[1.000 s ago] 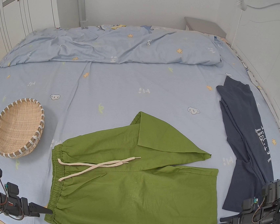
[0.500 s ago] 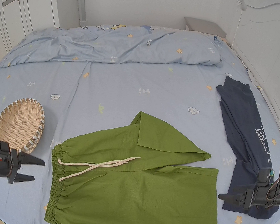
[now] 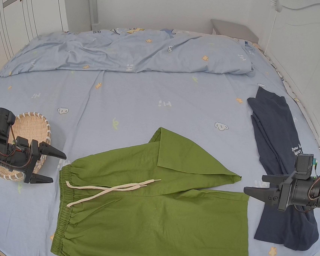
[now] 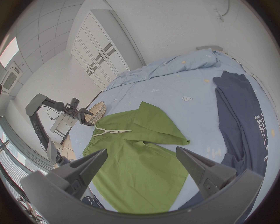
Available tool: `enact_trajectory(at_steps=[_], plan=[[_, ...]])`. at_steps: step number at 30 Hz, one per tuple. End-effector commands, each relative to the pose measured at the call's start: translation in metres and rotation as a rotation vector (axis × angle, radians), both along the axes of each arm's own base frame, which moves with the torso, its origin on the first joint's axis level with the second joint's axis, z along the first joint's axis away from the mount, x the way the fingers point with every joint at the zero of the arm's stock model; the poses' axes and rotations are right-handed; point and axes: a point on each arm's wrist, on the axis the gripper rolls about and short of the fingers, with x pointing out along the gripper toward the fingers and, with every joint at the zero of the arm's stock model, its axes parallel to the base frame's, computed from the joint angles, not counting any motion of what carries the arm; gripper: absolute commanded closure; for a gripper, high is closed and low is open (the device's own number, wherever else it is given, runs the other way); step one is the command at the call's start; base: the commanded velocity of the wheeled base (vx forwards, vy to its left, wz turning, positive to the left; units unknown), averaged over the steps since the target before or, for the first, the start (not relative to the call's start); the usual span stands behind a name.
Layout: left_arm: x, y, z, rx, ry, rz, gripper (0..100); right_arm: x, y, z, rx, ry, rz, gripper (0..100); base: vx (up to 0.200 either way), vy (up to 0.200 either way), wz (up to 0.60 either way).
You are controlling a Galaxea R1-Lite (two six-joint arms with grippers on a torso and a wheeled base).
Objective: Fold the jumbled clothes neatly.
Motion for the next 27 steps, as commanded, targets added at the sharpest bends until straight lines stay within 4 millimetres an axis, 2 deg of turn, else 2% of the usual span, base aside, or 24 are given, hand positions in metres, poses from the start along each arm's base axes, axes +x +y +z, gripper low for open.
enact_trajectory(at_steps=[1,5,15,16,27], plan=[[0.035,0.007,-0.027,-0.018,0.078,0.0,0,0.006,0.007,0.006,0.003,-0.017,0.02,0,0.0,0.0,0.0],[0.045,0.003,-0.028,-0.018,0.071,-0.019,0,0.006,0.007,0.006,0.004,-0.014,0.019,0,0.0,0.0,0.0],[0.047,-0.015,-0.024,-0.009,0.05,-0.083,0,0.006,0.006,0.004,0.001,-0.007,0.015,0,0.0,0.0,0.0],[0.046,-0.018,-0.025,-0.009,0.055,-0.092,100,0.006,0.006,0.004,0.001,-0.007,0.013,0,0.0,0.0,0.0],[0.044,-0.025,-0.027,-0.006,0.063,-0.118,100,0.009,0.007,0.0,-0.004,0.007,0.014,0,0.0,0.0,0.0]])
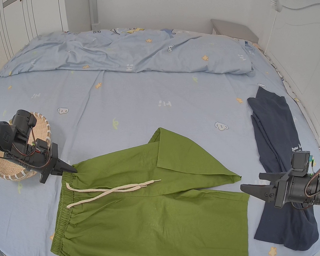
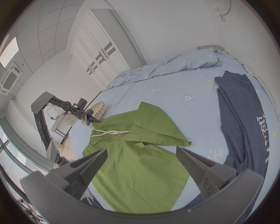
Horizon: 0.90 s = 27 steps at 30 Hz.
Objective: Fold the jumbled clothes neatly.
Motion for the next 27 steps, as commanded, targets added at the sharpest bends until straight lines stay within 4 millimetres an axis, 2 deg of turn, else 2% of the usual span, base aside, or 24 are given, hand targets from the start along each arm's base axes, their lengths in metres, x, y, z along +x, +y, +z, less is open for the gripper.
enact_trajectory(at_steps=[1,4,5,6,7,8,9,10,11,12,15,20,27], plan=[[-0.005,-0.002,-0.003,0.01,-0.002,-0.024,100,0.001,0.001,-0.002,-0.002,0.006,0.002,0,0.0,0.0,0.0],[-0.029,-0.007,-0.005,0.095,-0.137,-0.169,100,0.0,0.001,-0.002,-0.002,0.008,0.003,0,0.0,0.0,0.0],[-0.029,-0.007,-0.005,0.095,-0.137,-0.169,100,0.0,0.001,-0.002,-0.002,0.008,0.003,0,0.0,0.0,0.0],[-0.045,-0.011,-0.001,0.138,-0.22,-0.224,100,-0.002,0.0,-0.001,-0.001,0.007,0.0,0,0.0,0.0,0.0],[-0.053,-0.016,0.003,0.142,-0.246,-0.239,100,-0.002,-0.001,-0.001,-0.001,0.008,-0.004,0,0.0,0.0,0.0],[-0.053,-0.016,0.003,0.142,-0.246,-0.239,100,-0.002,-0.001,-0.001,-0.001,0.008,-0.004,0,0.0,0.0,0.0],[-0.067,-0.029,0.006,0.139,-0.277,-0.286,100,-0.002,-0.001,0.0,0.003,0.01,-0.007,0,0.0,0.0,0.0],[-0.076,-0.034,0.005,0.137,-0.286,-0.309,100,-0.002,-0.001,0.0,0.003,0.01,-0.007,0,0.0,0.0,0.0],[-0.076,-0.034,0.005,0.137,-0.286,-0.309,100,-0.002,-0.001,0.0,0.003,0.01,-0.007,0,0.0,0.0,0.0],[-0.092,-0.043,0.005,0.133,-0.31,-0.353,100,-0.003,0.0,-0.001,0.002,0.013,-0.002,0,0.0,0.0,0.0],[-0.11,-0.059,0.002,0.126,-0.355,-0.434,100,-0.003,0.001,-0.001,0.001,0.014,0.0,0,0.0,0.0,0.0],[-0.126,-0.08,-0.008,0.11,-0.369,-0.547,100,-0.003,0.001,-0.001,0.001,0.014,0.0,0,0.0,0.0,0.0],[-0.13,-0.091,-0.02,0.101,-0.323,-0.614,100,-0.003,0.0,-0.001,0.001,0.013,-0.003,0,0.0,0.0,0.0]])
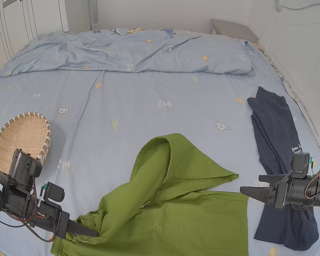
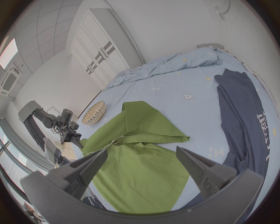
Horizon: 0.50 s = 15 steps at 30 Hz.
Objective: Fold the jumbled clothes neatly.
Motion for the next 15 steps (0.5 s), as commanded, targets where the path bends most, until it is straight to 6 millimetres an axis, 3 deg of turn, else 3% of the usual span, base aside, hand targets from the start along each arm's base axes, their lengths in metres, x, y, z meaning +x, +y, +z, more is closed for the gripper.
enact_trajectory(at_steps=[1,3,4,15], plan=[[-0.007,-0.007,-0.007,0.009,0.029,-0.044,100,0.0,0.0,0.001,0.001,-0.003,-0.001,0,0.0,0.0,0.0],[-0.007,-0.012,-0.012,0.017,0.054,-0.069,100,0.0,0.0,0.001,0.001,-0.004,-0.001,0,0.0,0.0,0.0],[-0.008,-0.013,-0.013,0.019,0.061,-0.075,0,0.0,0.0,0.001,0.001,-0.004,-0.001,0,0.0,0.0,0.0],[-0.026,-0.024,-0.026,0.044,0.136,-0.161,0,0.001,-0.002,0.001,0.002,-0.006,-0.01,0,0.0,0.0,0.0]])
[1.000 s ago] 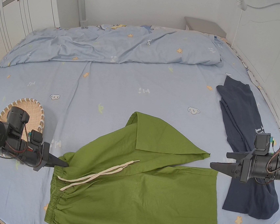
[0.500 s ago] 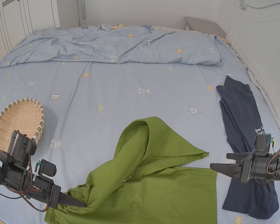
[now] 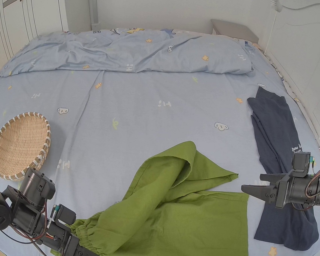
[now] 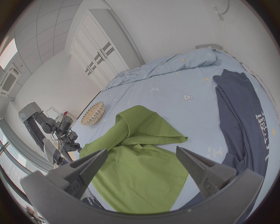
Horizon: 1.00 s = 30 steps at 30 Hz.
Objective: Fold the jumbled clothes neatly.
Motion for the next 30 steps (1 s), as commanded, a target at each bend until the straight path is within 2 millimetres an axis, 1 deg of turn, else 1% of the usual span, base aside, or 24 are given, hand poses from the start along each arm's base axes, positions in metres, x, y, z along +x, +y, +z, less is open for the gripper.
enact_trajectory(at_steps=[1,11,16,17,18,19,20,23,30], plan=[[-0.007,-0.004,-0.005,0.012,0.035,-0.031,0,0.0,0.0,0.0,0.001,-0.001,0.0,0,0.0,0.0,0.0],[-0.016,-0.002,-0.009,0.029,0.071,-0.028,0,0.001,0.0,0.0,0.001,-0.003,-0.001,0,0.0,0.0,0.0],[-0.025,0.01,0.013,-0.011,-0.01,0.033,0,0.001,0.0,0.0,0.002,-0.006,-0.001,0,0.0,0.0,0.0],[-0.025,0.01,0.013,-0.011,-0.01,0.033,0,0.001,0.0,0.0,0.002,-0.006,-0.001,0,0.0,0.0,0.0],[-0.029,0.018,0.023,-0.024,-0.03,0.077,0,0.001,0.0,0.0,0.002,-0.006,-0.001,0,0.0,0.0,0.0],[-0.029,0.018,0.023,-0.024,-0.03,0.077,0,0.001,0.0,0.0,0.002,-0.006,-0.001,0,0.0,0.0,0.0],[-0.033,0.024,0.029,-0.025,-0.035,0.107,0,0.001,0.0,0.0,0.002,-0.006,-0.001,0,0.0,0.0,0.0],[-0.037,0.029,0.035,0.013,-0.005,0.138,0,0.001,0.0,0.001,0.002,-0.007,0.0,0,0.0,0.0,0.0],[-0.038,0.028,0.037,0.055,0.058,0.135,0,0.001,0.0,0.001,0.002,-0.007,0.0,0,0.0,0.0,0.0]])
